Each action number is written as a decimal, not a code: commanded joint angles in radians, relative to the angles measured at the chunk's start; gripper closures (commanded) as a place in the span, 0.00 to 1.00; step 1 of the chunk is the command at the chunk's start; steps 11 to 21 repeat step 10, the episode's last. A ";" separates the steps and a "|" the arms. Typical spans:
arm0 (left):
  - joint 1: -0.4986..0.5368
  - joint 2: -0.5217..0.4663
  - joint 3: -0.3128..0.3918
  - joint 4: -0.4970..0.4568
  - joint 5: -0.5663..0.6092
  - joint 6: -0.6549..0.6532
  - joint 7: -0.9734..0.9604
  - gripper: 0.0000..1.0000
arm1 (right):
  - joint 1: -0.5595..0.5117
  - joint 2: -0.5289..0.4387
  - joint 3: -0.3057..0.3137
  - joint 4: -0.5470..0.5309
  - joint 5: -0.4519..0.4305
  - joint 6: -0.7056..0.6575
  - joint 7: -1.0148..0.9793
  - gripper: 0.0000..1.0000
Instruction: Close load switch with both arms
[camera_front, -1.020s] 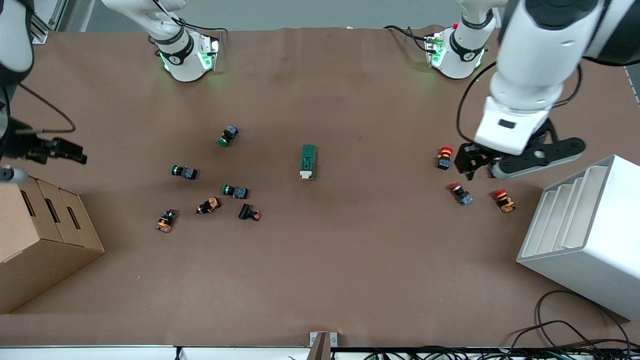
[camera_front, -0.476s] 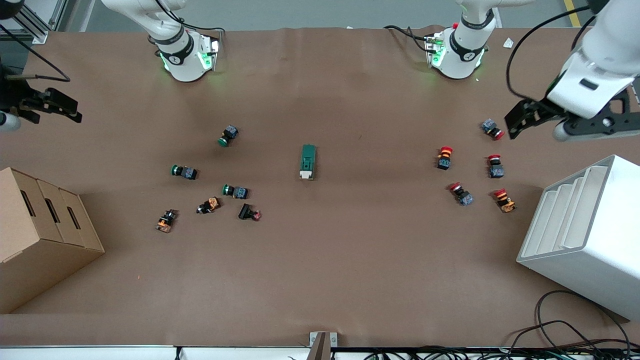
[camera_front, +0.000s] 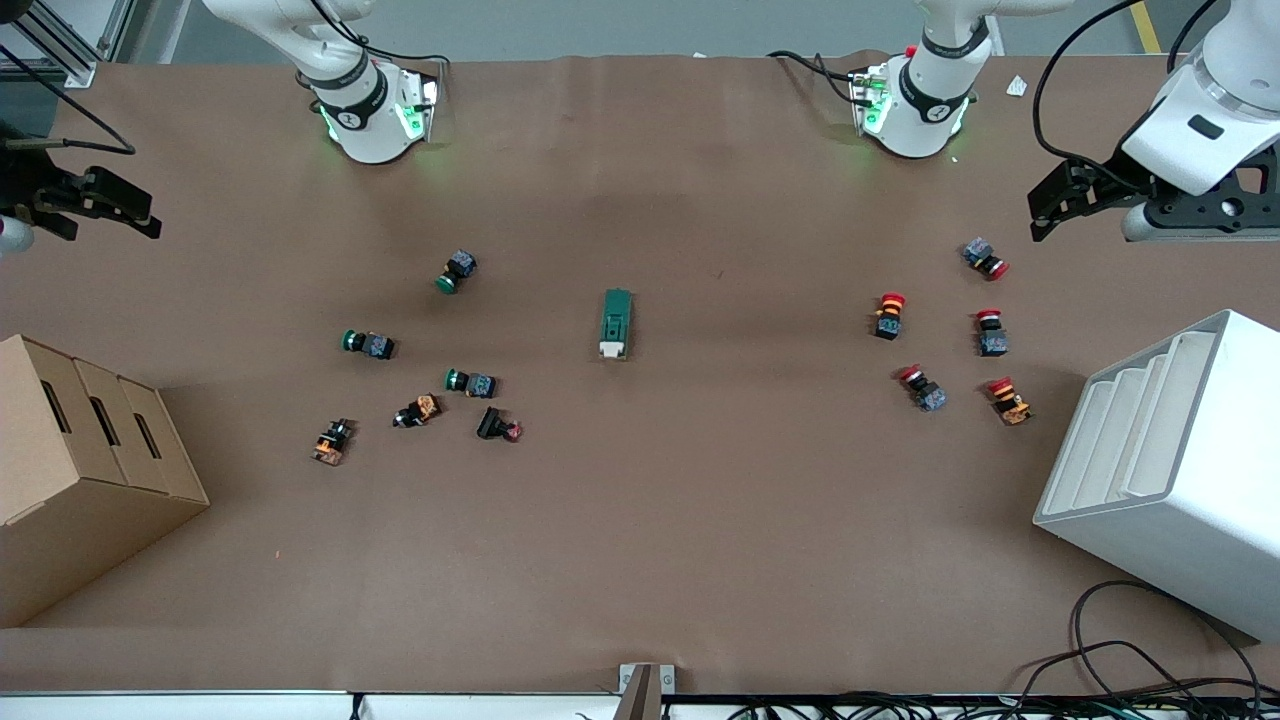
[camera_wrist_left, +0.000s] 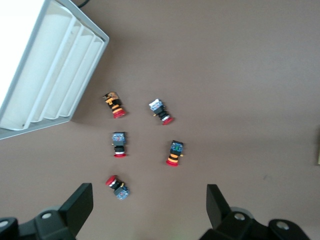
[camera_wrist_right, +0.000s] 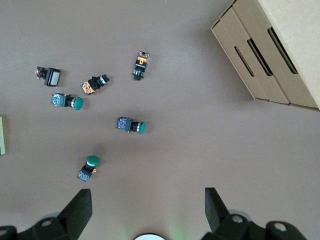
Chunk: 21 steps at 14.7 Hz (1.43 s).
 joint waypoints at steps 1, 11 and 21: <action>-0.005 -0.008 0.005 -0.002 -0.019 0.010 0.021 0.00 | -0.003 -0.019 0.004 0.003 0.019 0.000 0.000 0.00; 0.006 0.019 0.010 0.062 -0.020 -0.035 0.022 0.00 | -0.001 -0.019 0.005 0.005 0.019 0.005 0.001 0.00; 0.006 0.019 0.010 0.062 -0.020 -0.035 0.022 0.00 | -0.001 -0.019 0.005 0.005 0.019 0.005 0.001 0.00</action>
